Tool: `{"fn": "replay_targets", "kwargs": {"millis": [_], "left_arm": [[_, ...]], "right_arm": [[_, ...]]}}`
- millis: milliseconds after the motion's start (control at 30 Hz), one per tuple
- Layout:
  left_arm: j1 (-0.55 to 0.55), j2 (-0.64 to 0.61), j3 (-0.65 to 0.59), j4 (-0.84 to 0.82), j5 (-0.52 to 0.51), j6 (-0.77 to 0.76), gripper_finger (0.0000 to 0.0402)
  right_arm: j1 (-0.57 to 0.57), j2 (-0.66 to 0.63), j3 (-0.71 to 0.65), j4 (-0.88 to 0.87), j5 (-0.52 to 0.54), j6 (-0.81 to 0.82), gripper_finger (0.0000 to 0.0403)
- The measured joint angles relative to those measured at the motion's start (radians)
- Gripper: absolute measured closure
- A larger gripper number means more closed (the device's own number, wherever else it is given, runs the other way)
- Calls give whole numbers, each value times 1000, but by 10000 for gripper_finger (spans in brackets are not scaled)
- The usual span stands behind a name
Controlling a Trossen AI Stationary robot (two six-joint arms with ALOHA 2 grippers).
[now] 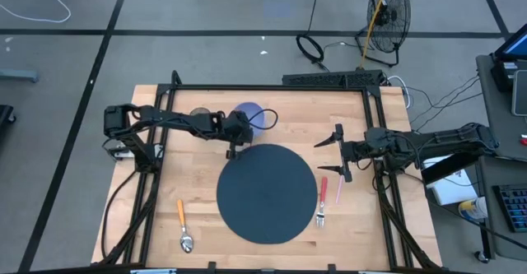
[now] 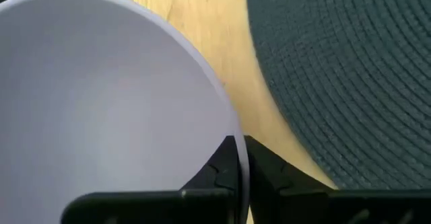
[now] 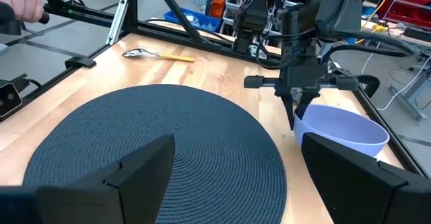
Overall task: Pick & Place Utensil
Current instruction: Put the purple bowl on the mat
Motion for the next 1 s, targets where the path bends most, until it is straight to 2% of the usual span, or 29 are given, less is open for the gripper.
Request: {"fn": "replay_targets", "kwargs": {"millis": [200,467,633,800,1000], "left_arm": [[-25,-5,27,-38,-8,-1,394],[-121,-6,218,-274,-6,-71,397],[-212,-7,318,-394,46,-163,395],[-322,-7,327,-404,66,-240,393],[-457,-7,327,-401,11,-353,396]], "right_arm": [[0,0,0,-4,0,0,85],[0,0,0,-19,1,8,85],[0,0,-1,-56,1,16,85],[0,0,-1,-59,1,16,85],[0,0,-1,-51,1,16,85]]}}
